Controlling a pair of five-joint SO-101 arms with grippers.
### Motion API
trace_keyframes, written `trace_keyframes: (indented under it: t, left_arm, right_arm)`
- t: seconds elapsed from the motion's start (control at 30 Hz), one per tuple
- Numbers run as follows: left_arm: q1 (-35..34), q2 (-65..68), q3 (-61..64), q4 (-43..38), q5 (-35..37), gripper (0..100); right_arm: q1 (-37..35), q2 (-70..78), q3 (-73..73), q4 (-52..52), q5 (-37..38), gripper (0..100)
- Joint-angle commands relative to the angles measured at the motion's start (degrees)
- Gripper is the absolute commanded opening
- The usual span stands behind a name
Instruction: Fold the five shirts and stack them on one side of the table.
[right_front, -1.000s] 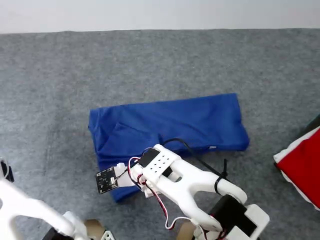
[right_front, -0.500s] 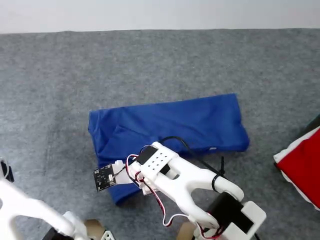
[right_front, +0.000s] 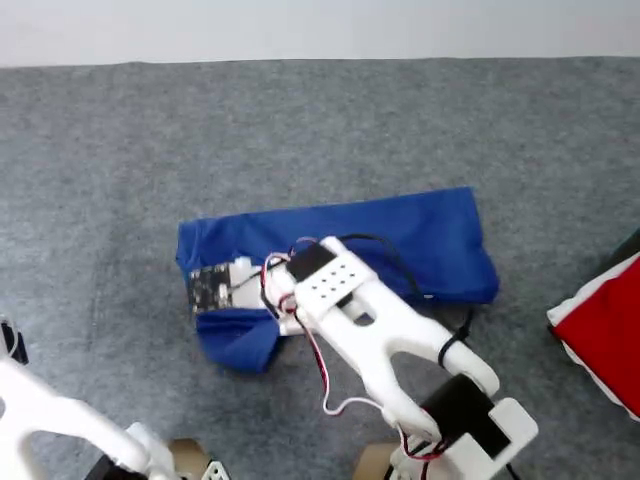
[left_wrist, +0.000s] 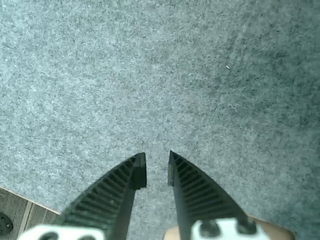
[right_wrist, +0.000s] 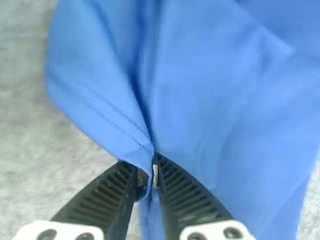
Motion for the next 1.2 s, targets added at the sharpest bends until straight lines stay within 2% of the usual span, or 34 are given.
trace_keyframes:
  t: [0.0,0.43,0.67,0.93,1.17]
  left_arm:
    - [0.0,-1.67,-0.48,-0.79,0.26,9]
    - [0.0,-1.67,-0.31,-0.88,0.18,9]
    - [0.0,-1.67,-0.31,-0.7,0.18,9]
    - [0.0,-1.67,-0.31,-0.62,0.18,9]
    - [0.0,-1.67,-0.31,-0.62,0.18,9]
  right_arm:
    - [2.07,3.03,-7.74,0.75,-3.43,1.0]
    - [4.44,24.31,-35.34,11.47,-12.31,1.1]
    - [6.29,31.87,-43.78,16.57,-13.36,1.3]
    - [10.15,32.66,-46.95,18.33,-23.38,18.7]
    - [12.44,32.04,-47.12,18.15,-23.47,19.1]
